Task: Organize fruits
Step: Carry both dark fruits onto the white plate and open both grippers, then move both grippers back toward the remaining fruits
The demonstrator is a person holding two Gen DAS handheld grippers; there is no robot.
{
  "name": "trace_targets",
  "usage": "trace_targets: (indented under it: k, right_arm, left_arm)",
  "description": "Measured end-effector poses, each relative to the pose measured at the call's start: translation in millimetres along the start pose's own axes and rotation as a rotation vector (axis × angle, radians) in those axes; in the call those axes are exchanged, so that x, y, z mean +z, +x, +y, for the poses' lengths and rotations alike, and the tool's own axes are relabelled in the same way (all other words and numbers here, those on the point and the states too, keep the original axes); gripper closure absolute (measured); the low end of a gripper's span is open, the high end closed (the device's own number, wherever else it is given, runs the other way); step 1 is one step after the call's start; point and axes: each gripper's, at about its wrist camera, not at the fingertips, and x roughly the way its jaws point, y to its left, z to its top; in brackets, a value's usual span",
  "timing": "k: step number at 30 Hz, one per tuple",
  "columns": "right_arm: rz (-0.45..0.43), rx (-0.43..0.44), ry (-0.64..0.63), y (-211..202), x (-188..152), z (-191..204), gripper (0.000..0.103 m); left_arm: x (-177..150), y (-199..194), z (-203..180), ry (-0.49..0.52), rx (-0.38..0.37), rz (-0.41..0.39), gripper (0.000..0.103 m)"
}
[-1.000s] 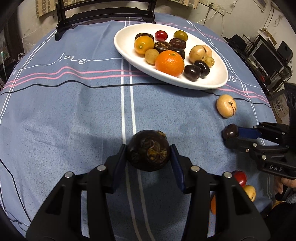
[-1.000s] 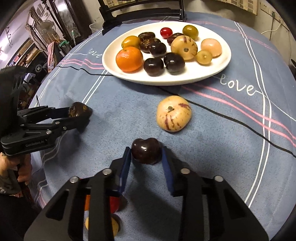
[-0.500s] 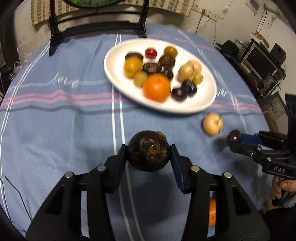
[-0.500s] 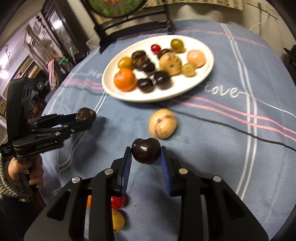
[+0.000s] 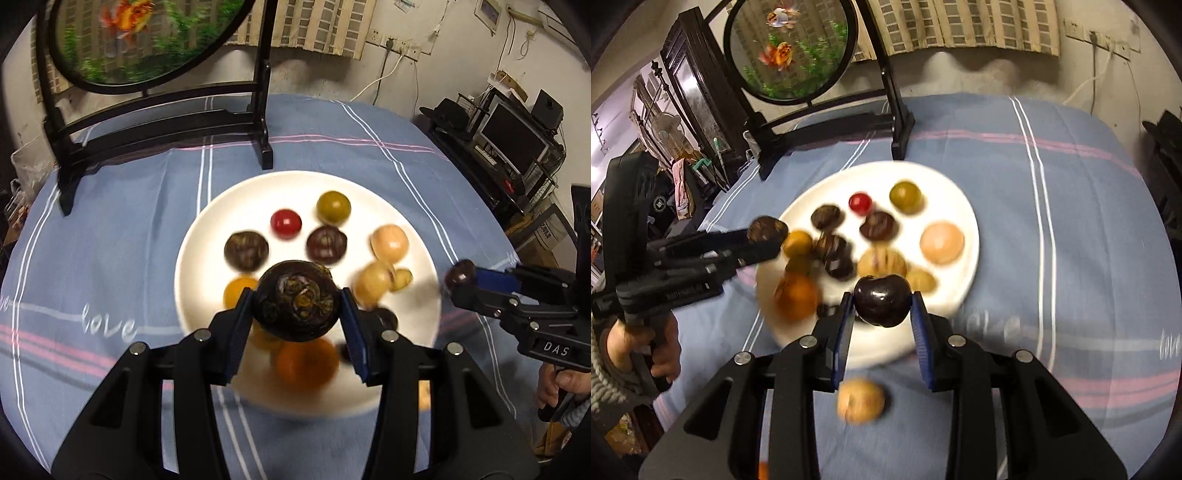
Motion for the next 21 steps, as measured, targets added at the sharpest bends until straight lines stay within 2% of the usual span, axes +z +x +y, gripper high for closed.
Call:
trace_targets:
  k: [5,9,10,12,13,14,15,21]
  right_arm:
    - [0.013,0.005,-0.013,37.0,32.2,-3.9,0.071]
    - [0.041,0.004,-0.032,61.5,41.0,-3.5,0.071]
    - [0.041,0.004,-0.032,61.5,41.0,-3.5,0.071]
    - [0.057,0.024,0.010,68.2,44.2,-7.8,0.066]
    - [0.044,0.027,0.029,65.4,44.7,-10.6,0.062]
    - [0.044,0.027,0.029,65.4,44.7,-10.6,0.046]
    - [0.029,0.021,0.036,61.5,44.3,-12.2,0.040]
    - [-0.034,0.026,0.073,18.7,31.3,-21.5,0.040]
  left_arm:
    - [21.1,32.2,4.5,0.000,-0.012,0.011,0.055]
    - [31.3,52.3,7.9,-0.010,-0.014,0.019,0.054]
    - [33.3,55.3,8.3,-0.009,-0.015,0.017,0.052]
    - [36.6,56.3,9.0,-0.012,-0.007,0.006,0.034]
    - [37.2,55.5,9.9,-0.015,-0.004,0.000,0.033]
    - [38.2,54.1,12.3,-0.022,-0.012,-0.006,0.033]
    - [38.0,52.0,13.9,-0.031,-0.016,-0.009,0.033]
    - [21.5,21.7,28.1,-0.085,-0.009,-0.026,0.031]
